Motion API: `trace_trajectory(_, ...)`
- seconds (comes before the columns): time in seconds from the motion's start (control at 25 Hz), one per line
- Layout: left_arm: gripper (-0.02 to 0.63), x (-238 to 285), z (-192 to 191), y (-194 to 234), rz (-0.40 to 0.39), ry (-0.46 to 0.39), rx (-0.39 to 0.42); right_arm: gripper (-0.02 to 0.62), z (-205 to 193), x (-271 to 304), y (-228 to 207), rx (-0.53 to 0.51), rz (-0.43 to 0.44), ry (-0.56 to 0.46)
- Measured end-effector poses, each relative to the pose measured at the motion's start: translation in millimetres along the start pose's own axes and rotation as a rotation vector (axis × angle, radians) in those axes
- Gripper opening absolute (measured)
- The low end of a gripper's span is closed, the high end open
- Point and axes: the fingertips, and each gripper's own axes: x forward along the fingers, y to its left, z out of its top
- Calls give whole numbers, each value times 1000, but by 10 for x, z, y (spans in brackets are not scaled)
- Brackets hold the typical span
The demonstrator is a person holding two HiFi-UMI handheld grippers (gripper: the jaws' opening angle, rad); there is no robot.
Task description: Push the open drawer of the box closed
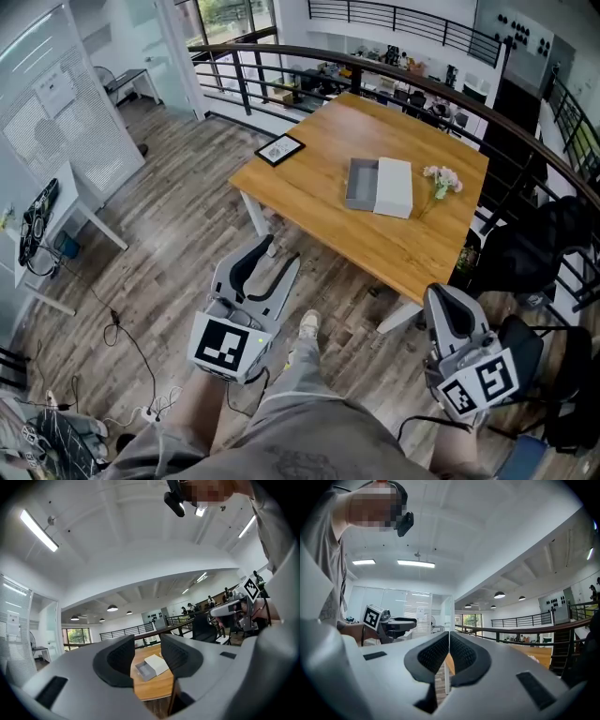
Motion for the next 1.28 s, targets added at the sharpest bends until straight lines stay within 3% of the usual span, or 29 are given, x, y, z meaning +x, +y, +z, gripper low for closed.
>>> trace_trajectory(0.48,178,1001,-655,614,-67,98,-5,33,-301,907,-618,34,-40,75)
trace_trajectory(1.0,178,2708,-1508,1271,-281,202,83,32,-623,2413,-1460,97,-107,201)
trace_trajectory(1.28,178,3528,-2168,1321,-407,273,179,32,-1021,3097,-1915,102,-147,290)
